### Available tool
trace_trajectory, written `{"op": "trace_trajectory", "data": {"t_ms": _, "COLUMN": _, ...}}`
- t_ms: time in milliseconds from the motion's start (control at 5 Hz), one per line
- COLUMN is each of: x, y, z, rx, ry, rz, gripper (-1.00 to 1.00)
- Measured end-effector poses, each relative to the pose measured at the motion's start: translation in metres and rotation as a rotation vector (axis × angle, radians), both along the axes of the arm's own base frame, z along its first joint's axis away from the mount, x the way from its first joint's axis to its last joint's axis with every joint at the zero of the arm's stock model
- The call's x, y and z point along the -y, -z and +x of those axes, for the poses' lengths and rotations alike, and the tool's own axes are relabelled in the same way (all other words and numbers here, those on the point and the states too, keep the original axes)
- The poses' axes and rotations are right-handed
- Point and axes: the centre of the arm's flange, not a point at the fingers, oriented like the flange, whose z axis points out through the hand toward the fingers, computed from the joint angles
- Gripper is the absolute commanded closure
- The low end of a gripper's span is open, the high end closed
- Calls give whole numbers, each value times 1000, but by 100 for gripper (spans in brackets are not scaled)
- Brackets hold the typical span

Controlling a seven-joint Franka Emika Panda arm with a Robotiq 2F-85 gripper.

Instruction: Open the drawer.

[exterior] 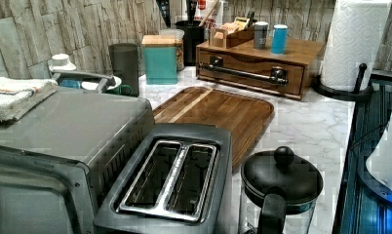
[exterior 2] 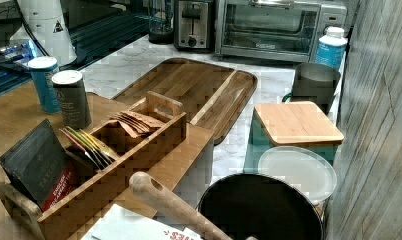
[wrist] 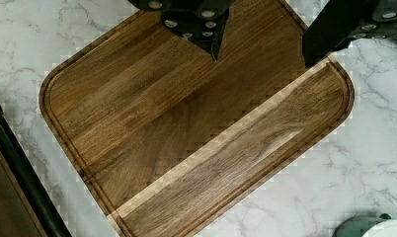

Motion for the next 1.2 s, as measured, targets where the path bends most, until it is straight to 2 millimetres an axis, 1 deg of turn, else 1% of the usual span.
{"op": "trace_trajectory", "data": {"t_ms": 600, "x": 1, "y": 12, "z": -1, "rx": -9, "ry": 2, "rz": 0, "gripper": -100}}
{"op": "trace_trajectory", "data": {"t_ms": 800, "x": 1, "y": 16, "z": -2, "rx": 22, "ry": -74, "rz": 6, "gripper": -100}}
{"op": "trace_trajectory", "data": {"t_ms": 1000, "x": 9, "y": 28, "z": -5, "rx": 18, "ry": -255, "rz": -20, "gripper": -100}}
{"op": "trace_trajectory", "data": {"t_ms": 1200, "x": 27, "y": 47, "z": -6, "rx": 61, "ry": -436, "rz": -50, "gripper": -100}}
